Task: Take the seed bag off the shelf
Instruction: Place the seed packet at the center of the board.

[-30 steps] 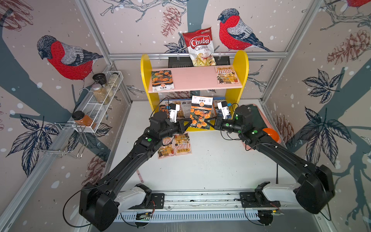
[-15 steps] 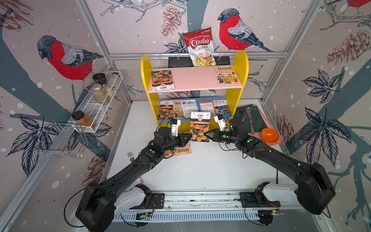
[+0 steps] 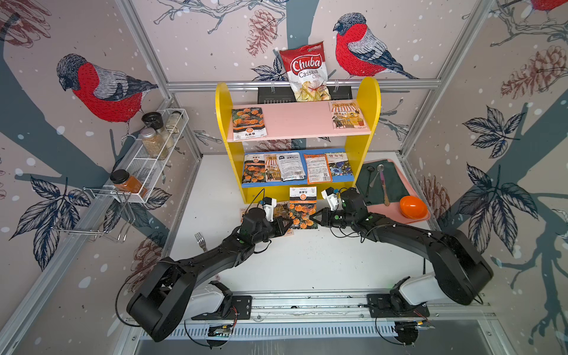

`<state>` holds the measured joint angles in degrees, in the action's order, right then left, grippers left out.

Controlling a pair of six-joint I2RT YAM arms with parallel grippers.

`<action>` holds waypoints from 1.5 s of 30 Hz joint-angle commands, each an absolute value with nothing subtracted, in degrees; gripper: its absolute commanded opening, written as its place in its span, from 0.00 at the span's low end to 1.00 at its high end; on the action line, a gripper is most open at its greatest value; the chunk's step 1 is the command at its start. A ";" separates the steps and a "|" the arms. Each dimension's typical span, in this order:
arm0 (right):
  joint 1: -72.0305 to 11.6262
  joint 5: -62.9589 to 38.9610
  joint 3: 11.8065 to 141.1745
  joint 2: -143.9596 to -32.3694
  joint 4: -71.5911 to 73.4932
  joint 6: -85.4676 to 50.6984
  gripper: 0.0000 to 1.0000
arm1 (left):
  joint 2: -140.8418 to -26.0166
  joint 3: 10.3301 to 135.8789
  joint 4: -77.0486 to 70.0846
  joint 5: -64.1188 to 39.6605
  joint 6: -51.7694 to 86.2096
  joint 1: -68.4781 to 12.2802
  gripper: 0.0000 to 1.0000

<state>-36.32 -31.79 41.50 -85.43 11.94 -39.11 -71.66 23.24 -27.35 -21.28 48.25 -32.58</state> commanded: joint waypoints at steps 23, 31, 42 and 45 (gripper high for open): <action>-34.37 -25.40 43.93 -101.08 13.44 -33.46 0.00 | -91.15 22.01 -42.65 -18.07 49.57 -33.57 0.00; -34.19 -25.40 44.56 -103.11 13.30 -33.07 0.00 | -93.77 22.50 -42.04 -16.85 49.83 -33.57 0.00; -34.03 -25.84 44.97 -103.54 13.18 -32.74 0.13 | -93.35 23.45 -38.74 -14.50 49.22 -33.56 0.09; -33.93 -26.01 45.00 -103.65 13.18 -32.61 0.19 | -93.03 24.07 -37.41 -14.16 48.94 -33.57 0.11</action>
